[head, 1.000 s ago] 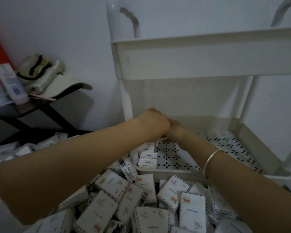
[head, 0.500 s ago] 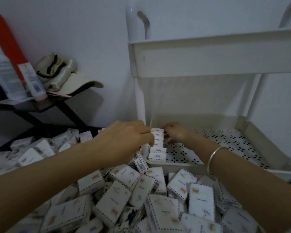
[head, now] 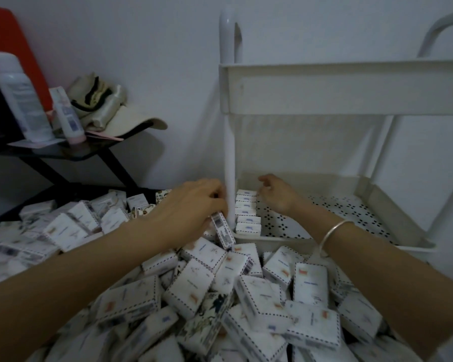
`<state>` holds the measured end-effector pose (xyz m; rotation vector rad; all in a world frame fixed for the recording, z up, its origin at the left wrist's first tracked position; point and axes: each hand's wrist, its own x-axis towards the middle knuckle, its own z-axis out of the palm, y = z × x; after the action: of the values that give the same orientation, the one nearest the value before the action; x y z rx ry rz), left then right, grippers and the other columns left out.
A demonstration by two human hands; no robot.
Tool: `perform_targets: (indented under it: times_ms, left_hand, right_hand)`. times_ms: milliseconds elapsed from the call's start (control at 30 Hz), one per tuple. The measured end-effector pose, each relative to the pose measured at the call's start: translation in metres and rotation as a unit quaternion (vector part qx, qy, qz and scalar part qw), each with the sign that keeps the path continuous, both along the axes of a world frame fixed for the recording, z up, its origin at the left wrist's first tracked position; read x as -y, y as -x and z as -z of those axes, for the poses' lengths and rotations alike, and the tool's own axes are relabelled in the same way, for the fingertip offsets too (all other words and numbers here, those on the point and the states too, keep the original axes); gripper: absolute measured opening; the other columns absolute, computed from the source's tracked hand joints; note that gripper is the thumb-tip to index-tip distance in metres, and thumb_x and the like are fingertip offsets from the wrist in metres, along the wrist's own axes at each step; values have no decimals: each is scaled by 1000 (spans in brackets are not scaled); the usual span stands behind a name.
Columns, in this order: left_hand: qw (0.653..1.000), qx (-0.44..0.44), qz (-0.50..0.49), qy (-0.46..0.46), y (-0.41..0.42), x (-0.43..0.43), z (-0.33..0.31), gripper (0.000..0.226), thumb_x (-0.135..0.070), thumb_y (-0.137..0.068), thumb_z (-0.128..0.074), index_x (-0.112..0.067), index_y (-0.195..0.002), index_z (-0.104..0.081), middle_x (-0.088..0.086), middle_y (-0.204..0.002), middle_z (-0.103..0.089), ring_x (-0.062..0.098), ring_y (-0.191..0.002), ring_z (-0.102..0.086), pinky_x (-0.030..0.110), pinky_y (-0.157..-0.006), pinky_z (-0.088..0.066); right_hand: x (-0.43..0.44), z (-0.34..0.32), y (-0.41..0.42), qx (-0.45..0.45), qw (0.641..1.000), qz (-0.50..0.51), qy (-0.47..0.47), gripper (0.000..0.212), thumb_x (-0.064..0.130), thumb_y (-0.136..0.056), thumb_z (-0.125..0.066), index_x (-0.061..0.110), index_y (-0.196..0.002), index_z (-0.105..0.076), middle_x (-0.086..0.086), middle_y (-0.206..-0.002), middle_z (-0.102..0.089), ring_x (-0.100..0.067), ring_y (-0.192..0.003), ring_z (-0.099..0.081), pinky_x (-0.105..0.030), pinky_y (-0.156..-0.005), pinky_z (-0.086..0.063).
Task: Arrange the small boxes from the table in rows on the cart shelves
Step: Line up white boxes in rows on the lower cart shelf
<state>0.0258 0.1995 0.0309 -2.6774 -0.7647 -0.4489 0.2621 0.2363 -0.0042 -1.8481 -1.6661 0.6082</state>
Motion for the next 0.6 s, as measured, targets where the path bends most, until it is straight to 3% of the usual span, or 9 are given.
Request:
perform_targets:
  times_ms: [133,200,267,300,400,467,533,600]
  left_hand:
    - [997,73,-26,12,11,11,-5,32,-12,-75,-75,-31,-100,-71,-3,-105,-55,16,-74,-57,27,-47,-39]
    - [993,101,-30,44,19,15,-3,33,-11,-80,-71,-32,-105,-69,-6,-114,-55,8,-69,-54,30,-52,-48]
    - [987,126,-33,95,26,20,0,34,-8,-81,-66,-31,-107,-67,-12,-123,-58,0,-63,-51,26,-63,-50]
    - [979,147,-37,140,28,23,2,35,-6,-82,-65,-31,-106,-66,-15,-119,-62,-2,-60,-55,21,-64,-49]
    - [929,218,-45,295,31,35,8,33,2,-85,-60,-26,-102,-66,-12,-75,-69,-4,-58,-65,19,-56,-53]
    - [907,227,-17,354,32,39,12,35,7,-86,-57,-22,-102,-67,-8,-85,-69,-4,-61,-65,13,-54,-48]
    - [893,229,17,386,36,38,15,41,5,-84,-55,-30,-100,-67,-3,-107,-69,10,-69,-68,20,-58,-51]
    - [880,227,5,418,42,36,18,44,0,-82,-52,-38,-99,-66,3,-113,-68,38,-83,-67,45,-71,-59]
  right_hand:
    - [42,-19,13,126,990,-19,-64,26,26,-99,-47,16,-120,-58,-1,-115,-63,-18,-101,-59,-29,-84,-47]
    - [71,-25,24,185,979,-60,-52,19,29,-98,-48,22,-112,-59,6,-104,-65,-14,-92,-60,-32,-82,-51]
    - [95,-28,33,211,974,-87,-10,19,36,-98,-48,26,-108,-60,9,-100,-64,-12,-91,-59,-34,-85,-52]
    - [104,-29,37,207,974,-92,16,23,41,-98,-47,25,-108,-61,9,-99,-63,-12,-91,-59,-34,-86,-51]
    - [118,-25,48,196,972,-102,83,42,57,-96,-41,26,-116,-60,7,-99,-61,-11,-88,-57,-30,-85,-48]
    - [120,-21,55,166,973,-119,112,47,58,-94,-43,27,-127,-57,7,-107,-62,-8,-89,-57,-27,-84,-47]
    - [120,-17,59,134,975,-128,123,48,56,-93,-49,27,-131,-56,5,-113,-62,-10,-96,-58,-27,-88,-47]
    - [121,-17,60,113,977,-124,130,50,53,-92,-54,25,-132,-55,5,-118,-62,-11,-100,-58,-25,-87,-46]
